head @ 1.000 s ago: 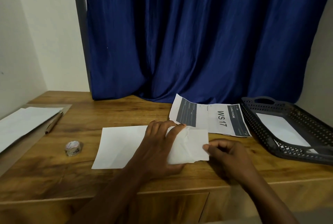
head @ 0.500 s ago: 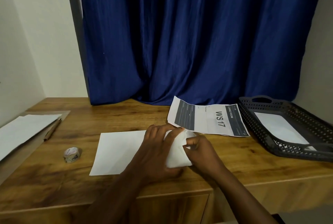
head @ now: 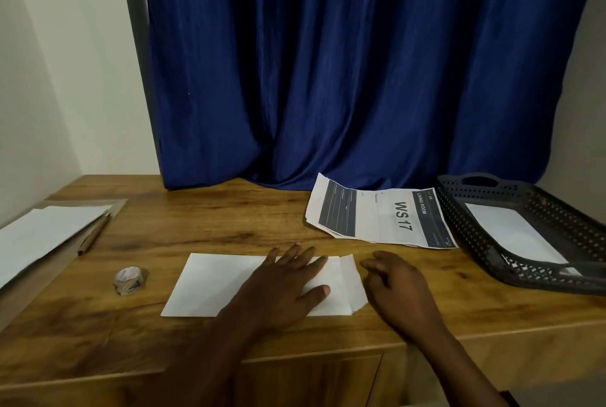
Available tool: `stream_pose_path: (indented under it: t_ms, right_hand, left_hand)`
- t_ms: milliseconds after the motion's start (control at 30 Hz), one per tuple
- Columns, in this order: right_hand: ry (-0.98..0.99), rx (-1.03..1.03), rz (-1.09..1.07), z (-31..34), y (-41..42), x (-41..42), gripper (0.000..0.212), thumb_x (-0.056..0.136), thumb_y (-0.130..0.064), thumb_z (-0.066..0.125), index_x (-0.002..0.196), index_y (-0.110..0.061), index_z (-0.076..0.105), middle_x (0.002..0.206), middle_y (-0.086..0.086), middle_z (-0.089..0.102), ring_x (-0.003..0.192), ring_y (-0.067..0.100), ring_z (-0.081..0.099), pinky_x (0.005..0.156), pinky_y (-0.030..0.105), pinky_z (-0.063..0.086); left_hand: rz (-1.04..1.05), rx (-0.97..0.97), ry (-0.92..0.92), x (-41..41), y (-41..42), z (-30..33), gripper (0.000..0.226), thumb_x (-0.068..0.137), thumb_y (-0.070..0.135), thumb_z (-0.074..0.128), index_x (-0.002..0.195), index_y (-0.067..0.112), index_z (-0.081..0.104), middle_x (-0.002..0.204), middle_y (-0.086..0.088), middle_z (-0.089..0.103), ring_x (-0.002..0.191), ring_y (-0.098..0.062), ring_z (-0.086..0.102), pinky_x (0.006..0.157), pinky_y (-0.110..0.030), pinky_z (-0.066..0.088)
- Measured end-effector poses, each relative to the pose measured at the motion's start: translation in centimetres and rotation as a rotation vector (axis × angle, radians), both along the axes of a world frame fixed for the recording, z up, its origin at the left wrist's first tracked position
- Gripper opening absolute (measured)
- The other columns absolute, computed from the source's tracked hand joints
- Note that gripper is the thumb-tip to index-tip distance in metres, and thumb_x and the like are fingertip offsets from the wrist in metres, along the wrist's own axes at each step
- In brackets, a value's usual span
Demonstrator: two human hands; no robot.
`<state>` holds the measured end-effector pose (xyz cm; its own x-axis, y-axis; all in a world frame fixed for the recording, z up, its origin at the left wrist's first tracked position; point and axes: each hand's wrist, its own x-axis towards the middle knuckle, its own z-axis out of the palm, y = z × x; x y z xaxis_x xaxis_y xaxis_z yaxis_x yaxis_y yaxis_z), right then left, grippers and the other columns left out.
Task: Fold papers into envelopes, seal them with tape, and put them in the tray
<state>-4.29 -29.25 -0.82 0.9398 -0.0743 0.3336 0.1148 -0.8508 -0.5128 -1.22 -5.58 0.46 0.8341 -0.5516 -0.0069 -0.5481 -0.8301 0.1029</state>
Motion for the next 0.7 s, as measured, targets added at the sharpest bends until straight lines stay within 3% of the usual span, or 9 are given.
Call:
stream_pose_path:
  t_ms: [167, 333, 467, 700]
  right_hand:
    - [0.030, 0.000, 0.128, 0.0, 0.3, -0.1, 0.034, 0.095, -0.021, 0.057, 0.120, -0.040, 0.070, 0.149, -0.010, 0.049, 0.137, 0.013, 0.044, 0.114, 0.044, 0.040]
    - [0.035, -0.032, 0.317, 0.2, 0.6, -0.8, 0.036, 0.099, -0.028, 0.054, 0.130, -0.045, 0.062, 0.149, -0.026, 0.043, 0.146, -0.001, 0.026, 0.121, 0.035, 0.029]
    - [0.030, -0.131, 0.373, 0.1, 0.7, -1.1, 0.039, 0.100, -0.029, 0.049, 0.136, -0.044, 0.057, 0.145, -0.034, 0.043, 0.144, -0.009, 0.024, 0.123, 0.033, 0.025]
    - [0.065, -0.247, 0.388, 0.6, 1.2, -2.5, 0.047, 0.100, -0.036, 0.038, 0.145, -0.044, 0.044, 0.152, -0.032, 0.031, 0.147, -0.009, 0.016, 0.125, 0.031, 0.016]
  left_hand:
    - [0.001, 0.007, 0.003, -0.1, 0.0, 0.1, 0.068, 0.100, 0.068, 0.019, 0.159, 0.042, -0.001, 0.167, 0.014, -0.013, 0.154, -0.011, -0.017, 0.123, -0.043, -0.012]
    - [0.017, -0.010, 0.000, -0.2, -0.1, 0.1, 0.067, 0.101, 0.067, 0.020, 0.159, 0.043, -0.003, 0.168, 0.014, -0.011, 0.154, -0.011, -0.015, 0.122, -0.041, -0.011]
    - [0.022, -0.068, 0.032, -0.3, -0.2, 0.2, 0.066, 0.100, 0.068, 0.017, 0.156, 0.049, -0.012, 0.168, 0.014, -0.009, 0.155, -0.014, -0.011, 0.124, -0.046, -0.008]
    - [-0.008, -0.035, -0.004, 0.2, 0.0, -0.5, 0.058, 0.100, 0.068, 0.014, 0.155, 0.055, 0.006, 0.168, 0.015, -0.010, 0.155, -0.013, -0.015, 0.125, -0.051, -0.007]
